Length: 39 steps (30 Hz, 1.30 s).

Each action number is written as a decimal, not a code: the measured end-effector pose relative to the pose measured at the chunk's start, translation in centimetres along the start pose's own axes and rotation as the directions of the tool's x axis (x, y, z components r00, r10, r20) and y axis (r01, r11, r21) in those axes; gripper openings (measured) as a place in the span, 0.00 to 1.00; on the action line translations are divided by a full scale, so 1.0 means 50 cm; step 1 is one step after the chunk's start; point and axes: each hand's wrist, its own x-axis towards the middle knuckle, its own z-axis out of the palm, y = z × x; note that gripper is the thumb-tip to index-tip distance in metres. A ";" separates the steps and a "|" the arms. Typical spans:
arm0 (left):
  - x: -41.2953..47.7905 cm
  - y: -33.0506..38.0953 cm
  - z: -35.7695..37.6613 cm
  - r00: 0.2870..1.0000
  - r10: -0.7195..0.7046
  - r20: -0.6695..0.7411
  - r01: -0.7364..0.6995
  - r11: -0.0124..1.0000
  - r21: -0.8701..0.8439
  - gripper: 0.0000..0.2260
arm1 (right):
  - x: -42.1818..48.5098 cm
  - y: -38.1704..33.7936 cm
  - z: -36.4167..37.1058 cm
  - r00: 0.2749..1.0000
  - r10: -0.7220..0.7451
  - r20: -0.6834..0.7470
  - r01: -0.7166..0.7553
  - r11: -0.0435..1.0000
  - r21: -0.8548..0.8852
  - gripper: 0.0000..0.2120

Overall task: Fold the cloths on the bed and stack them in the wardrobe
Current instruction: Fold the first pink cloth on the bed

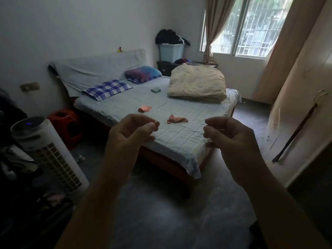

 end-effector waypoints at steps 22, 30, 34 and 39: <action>0.628 -0.420 0.068 0.971 -0.238 -0.014 0.238 0.966 0.102 0.03 | 0.656 0.385 0.076 0.985 0.166 0.038 -0.165 0.986 -0.038 0.09; 0.827 -0.571 0.011 0.945 -0.326 -0.032 0.327 0.938 0.117 0.05 | 0.863 0.515 0.157 0.978 0.205 0.035 -0.202 0.976 -0.078 0.11; 0.930 -0.655 -0.036 0.929 -0.370 -0.016 0.370 0.925 0.084 0.07 | 0.958 0.581 0.219 0.973 0.232 0.002 -0.230 0.965 -0.130 0.12; 1.070 -0.737 -0.092 0.892 -0.448 0.055 0.444 0.893 0.078 0.07 | 1.078 0.649 0.288 0.943 0.323 -0.083 -0.333 0.919 -0.212 0.10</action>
